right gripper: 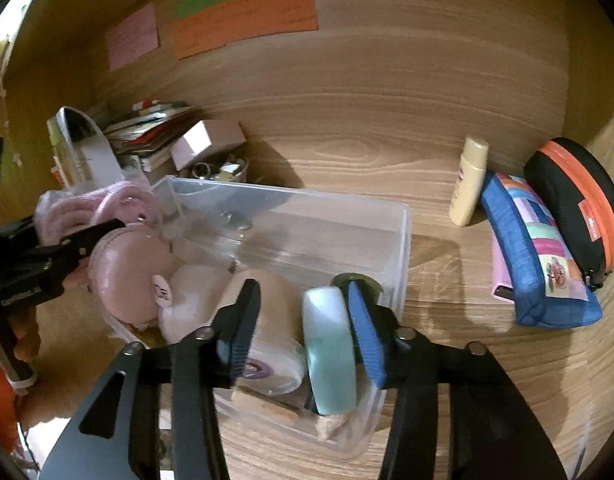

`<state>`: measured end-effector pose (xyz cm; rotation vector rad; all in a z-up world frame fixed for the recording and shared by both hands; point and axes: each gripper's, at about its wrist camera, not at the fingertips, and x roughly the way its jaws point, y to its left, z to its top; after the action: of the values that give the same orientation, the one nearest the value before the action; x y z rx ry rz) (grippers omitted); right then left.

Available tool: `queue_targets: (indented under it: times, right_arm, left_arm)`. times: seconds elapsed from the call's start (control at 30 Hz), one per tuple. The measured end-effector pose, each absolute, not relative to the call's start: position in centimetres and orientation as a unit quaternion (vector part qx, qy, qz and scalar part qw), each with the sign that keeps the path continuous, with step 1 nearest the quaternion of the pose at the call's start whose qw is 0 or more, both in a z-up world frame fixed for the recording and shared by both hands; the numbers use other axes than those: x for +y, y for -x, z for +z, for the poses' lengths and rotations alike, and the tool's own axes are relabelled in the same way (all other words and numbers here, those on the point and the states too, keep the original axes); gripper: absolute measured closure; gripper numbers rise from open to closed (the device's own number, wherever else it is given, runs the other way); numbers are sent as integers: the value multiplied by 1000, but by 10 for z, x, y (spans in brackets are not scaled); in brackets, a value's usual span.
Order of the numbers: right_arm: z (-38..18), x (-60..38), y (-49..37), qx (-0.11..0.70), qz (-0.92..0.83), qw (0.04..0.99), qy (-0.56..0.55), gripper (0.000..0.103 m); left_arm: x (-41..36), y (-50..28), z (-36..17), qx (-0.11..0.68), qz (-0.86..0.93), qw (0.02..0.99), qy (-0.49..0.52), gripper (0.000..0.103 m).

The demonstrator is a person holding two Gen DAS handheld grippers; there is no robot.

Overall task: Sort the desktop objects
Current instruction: 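Carry the pink rope and blue tube into the clear box with both grippers, then release the pink rope with the left gripper while the right gripper releases the blue tube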

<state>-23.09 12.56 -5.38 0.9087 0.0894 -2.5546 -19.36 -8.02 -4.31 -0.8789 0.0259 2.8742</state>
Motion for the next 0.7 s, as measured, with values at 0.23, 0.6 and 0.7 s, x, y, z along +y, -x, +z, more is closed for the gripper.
queue_targets:
  times: [0.23, 0.6, 0.7]
  right_arm:
    - [-42, 120, 206, 52, -927, 237, -286, 19]
    - [-46, 124, 211, 1, -904, 275, -327, 15]
    - [-44, 125, 208, -5, -905, 268, -329, 15]
  left_arm:
    - [-81, 192, -32, -19, 959, 46, 278, 26]
    - [-63, 163, -7, 27, 970, 22, 242, 11]
    - [-60, 150, -2, 40, 971, 22, 233, 8]
